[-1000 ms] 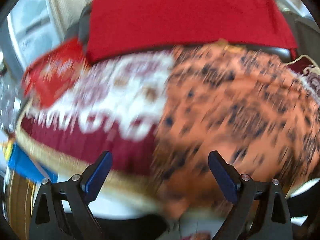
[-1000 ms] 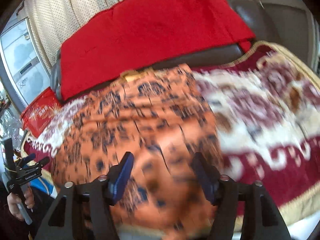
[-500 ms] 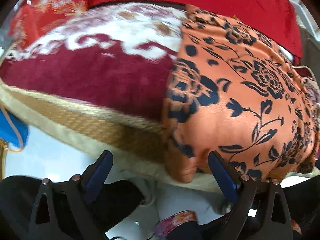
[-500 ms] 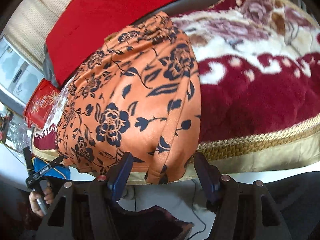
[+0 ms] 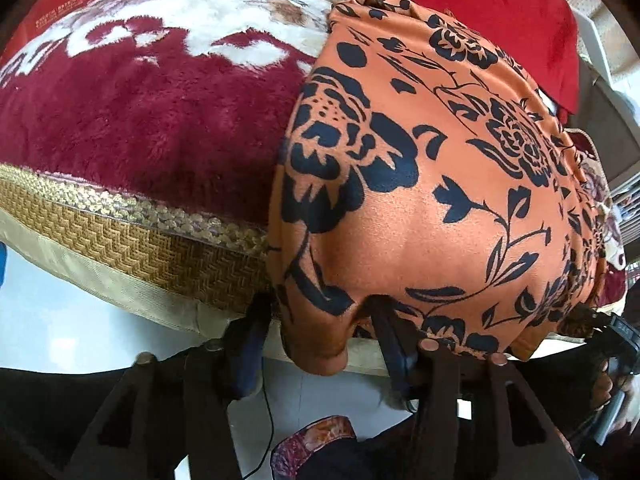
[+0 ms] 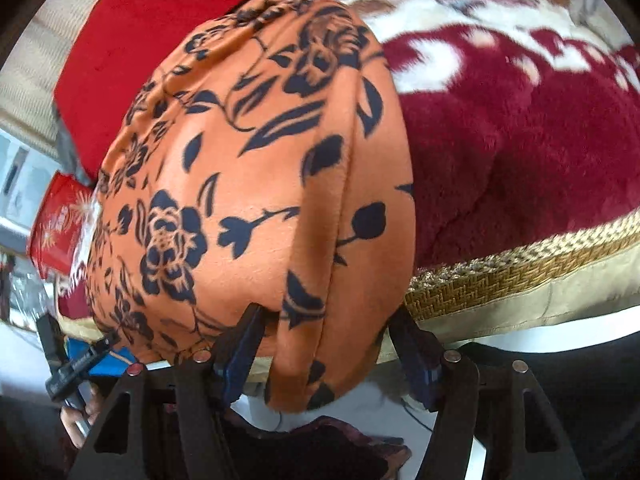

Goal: Fold small clothes
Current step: 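Lay the hem over the collar and open both grippers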

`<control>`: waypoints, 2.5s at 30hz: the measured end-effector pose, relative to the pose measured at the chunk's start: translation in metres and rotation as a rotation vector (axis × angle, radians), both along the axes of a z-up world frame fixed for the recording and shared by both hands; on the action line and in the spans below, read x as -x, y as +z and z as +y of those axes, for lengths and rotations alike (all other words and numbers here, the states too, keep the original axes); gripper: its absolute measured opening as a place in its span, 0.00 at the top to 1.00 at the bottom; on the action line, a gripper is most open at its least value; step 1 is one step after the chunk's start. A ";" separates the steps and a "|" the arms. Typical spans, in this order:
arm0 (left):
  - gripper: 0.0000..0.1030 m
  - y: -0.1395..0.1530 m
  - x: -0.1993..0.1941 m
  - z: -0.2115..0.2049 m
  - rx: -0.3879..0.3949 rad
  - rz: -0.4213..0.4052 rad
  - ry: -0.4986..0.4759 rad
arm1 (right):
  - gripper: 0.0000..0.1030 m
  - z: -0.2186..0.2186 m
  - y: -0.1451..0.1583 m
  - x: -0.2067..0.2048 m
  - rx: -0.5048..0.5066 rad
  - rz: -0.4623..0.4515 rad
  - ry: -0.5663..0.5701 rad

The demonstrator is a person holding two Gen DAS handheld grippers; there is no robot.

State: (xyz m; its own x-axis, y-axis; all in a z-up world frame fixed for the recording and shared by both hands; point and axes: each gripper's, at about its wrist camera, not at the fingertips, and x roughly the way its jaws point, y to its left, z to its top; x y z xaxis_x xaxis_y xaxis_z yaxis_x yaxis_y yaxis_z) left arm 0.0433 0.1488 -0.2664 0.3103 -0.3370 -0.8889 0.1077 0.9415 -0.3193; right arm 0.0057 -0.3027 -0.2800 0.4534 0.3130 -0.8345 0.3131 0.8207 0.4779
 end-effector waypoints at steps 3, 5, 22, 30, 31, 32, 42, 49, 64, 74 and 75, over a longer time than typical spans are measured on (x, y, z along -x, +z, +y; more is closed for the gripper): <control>0.89 0.009 0.001 0.009 0.060 -0.024 -0.028 | 0.70 -0.001 0.009 0.006 0.003 -0.037 0.009; 0.90 0.020 0.003 0.010 0.059 -0.050 -0.056 | 0.84 0.002 0.020 0.011 0.037 -0.070 0.042; 0.92 0.194 -0.067 0.013 0.282 -0.351 -0.079 | 0.86 -0.031 0.164 -0.052 -0.103 -0.554 0.043; 0.92 0.198 -0.172 0.000 0.318 -0.375 0.066 | 0.86 -0.088 0.159 -0.143 -0.171 -0.584 -0.132; 0.92 0.196 -0.193 -0.004 0.326 -0.366 0.079 | 0.86 -0.095 0.158 -0.160 -0.175 -0.583 -0.155; 0.92 0.192 -0.211 -0.009 0.324 -0.357 0.090 | 0.86 -0.102 0.157 -0.176 -0.173 -0.581 -0.177; 0.91 0.113 -0.376 -0.051 0.205 -0.177 0.119 | 0.86 -0.141 0.102 -0.338 -0.169 -0.456 -0.305; 0.88 0.051 -0.386 -0.018 0.391 -0.030 0.221 | 0.84 -0.169 0.035 -0.367 -0.403 -0.277 -0.382; 0.24 0.096 -0.188 0.018 0.219 -0.236 0.331 | 0.02 -0.155 0.107 -0.244 -0.337 -0.504 -0.384; 0.24 0.052 -0.165 -0.045 0.476 -0.047 0.226 | 0.15 -0.076 0.067 -0.156 -0.585 -0.432 -0.252; 0.24 0.045 -0.168 -0.045 0.499 -0.017 0.245 | 0.20 -0.073 0.059 -0.159 -0.600 -0.403 -0.260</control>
State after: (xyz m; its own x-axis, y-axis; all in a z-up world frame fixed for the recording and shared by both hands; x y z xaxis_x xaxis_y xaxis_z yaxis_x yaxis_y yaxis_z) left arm 0.2117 0.1038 -0.2210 0.4455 -0.6321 -0.6340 -0.0866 0.6744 -0.7332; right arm 0.1645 -0.3757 -0.2209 0.8076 0.5018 -0.3098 0.1676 0.3084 0.9364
